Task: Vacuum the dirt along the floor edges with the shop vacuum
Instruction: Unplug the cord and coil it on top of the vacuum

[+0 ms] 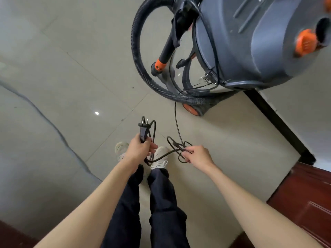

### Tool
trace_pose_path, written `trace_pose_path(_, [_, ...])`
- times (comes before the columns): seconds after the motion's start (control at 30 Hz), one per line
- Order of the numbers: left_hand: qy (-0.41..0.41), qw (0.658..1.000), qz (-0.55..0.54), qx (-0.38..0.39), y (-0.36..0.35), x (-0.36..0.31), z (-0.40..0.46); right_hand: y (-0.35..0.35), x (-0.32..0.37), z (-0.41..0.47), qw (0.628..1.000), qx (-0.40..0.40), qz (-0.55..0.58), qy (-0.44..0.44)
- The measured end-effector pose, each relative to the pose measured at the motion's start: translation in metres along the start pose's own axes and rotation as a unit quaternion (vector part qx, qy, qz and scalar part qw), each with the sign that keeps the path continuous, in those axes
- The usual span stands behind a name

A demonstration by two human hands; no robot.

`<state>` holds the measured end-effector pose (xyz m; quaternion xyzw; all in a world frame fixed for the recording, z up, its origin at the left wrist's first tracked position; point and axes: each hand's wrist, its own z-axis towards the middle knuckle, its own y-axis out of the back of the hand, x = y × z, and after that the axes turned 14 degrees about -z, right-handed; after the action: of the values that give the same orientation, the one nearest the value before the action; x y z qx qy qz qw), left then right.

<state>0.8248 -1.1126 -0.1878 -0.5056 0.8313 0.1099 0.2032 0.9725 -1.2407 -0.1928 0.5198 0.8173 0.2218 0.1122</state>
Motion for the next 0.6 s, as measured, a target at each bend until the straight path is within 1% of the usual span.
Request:
trace_pose_path(0.13, [-0.006,1.0,-0.016,0.024,-0.034,-0.01,-0.025,0.038,-0.017,-0.027,0.995,-0.065,0.058,0.049])
trace_pose_path(0.23, [-0.057,0.998,0.028,0.014,-0.052,-0.019,-0.039,0.054,-0.025,-0.039,0.99,-0.063,0.092,0.085])
trace_pose_path(0.27, [-0.083,0.996,0.037,0.004,-0.059,-0.021,-0.046,0.06,-0.028,-0.044,0.987,-0.059,0.12,0.093])
trace_pose_path(0.33, [-0.119,0.992,0.025,-0.023,-0.073,-0.028,-0.062,0.072,-0.037,-0.056,0.971,-0.05,0.219,0.082])
trace_pose_path(0.4, [-0.145,0.989,-0.002,-0.04,-0.087,-0.037,-0.077,0.089,-0.045,-0.068,0.934,-0.03,0.355,0.041])
trace_pose_path(0.47, [-0.168,0.985,0.013,-0.038,-0.101,-0.045,-0.091,0.108,-0.049,-0.077,0.876,0.027,0.481,-0.001])
trace_pose_path(0.53, [-0.206,0.975,0.081,-0.021,-0.114,-0.05,-0.103,0.126,-0.052,-0.085,0.822,0.088,0.563,-0.019])
trace_pose_path(0.6, [-0.235,0.959,0.158,0.018,-0.126,-0.052,-0.115,0.142,-0.055,-0.093,0.785,0.138,0.604,-0.014])
